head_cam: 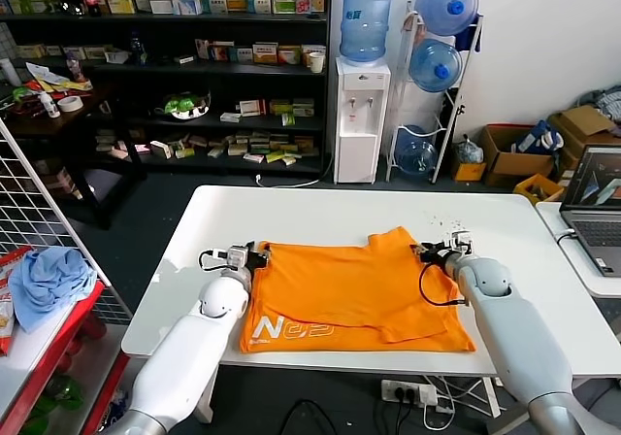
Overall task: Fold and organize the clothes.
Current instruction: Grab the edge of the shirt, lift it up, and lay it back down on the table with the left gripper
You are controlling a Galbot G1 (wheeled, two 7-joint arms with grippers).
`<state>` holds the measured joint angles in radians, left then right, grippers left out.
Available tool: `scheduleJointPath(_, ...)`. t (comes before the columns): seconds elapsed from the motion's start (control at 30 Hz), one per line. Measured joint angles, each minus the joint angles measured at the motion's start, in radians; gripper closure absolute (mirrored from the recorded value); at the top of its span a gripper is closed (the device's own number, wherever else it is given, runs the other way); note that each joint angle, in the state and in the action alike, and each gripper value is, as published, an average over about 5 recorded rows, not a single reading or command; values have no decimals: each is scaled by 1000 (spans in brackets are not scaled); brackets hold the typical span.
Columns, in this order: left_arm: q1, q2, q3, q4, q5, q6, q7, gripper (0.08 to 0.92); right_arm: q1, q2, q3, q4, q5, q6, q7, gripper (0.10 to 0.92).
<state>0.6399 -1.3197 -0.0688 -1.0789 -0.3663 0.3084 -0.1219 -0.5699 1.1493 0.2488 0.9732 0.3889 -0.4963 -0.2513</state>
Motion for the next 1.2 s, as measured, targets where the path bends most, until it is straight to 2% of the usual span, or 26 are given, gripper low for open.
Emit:
scheduleJointPath(0.2,22,12,-4,-23,0,-7,-5,778,-8,-4,-12,22,12,-5,21,878)
scheduleJointPath(0.37,51,28,-9,-61,1,-20,-12,897,-25,-16,-14,69,33,-18,42,901)
scheduleJointPath(0.83,190,120,-49,-314,2,-67,-35,906,-196,-122,40,358,111,-48,126,901)
scheduleJointPath(1.2,413,182,-84,-565,20,-65,-63,906,-457,-203,116,644,85,-80,186,901)
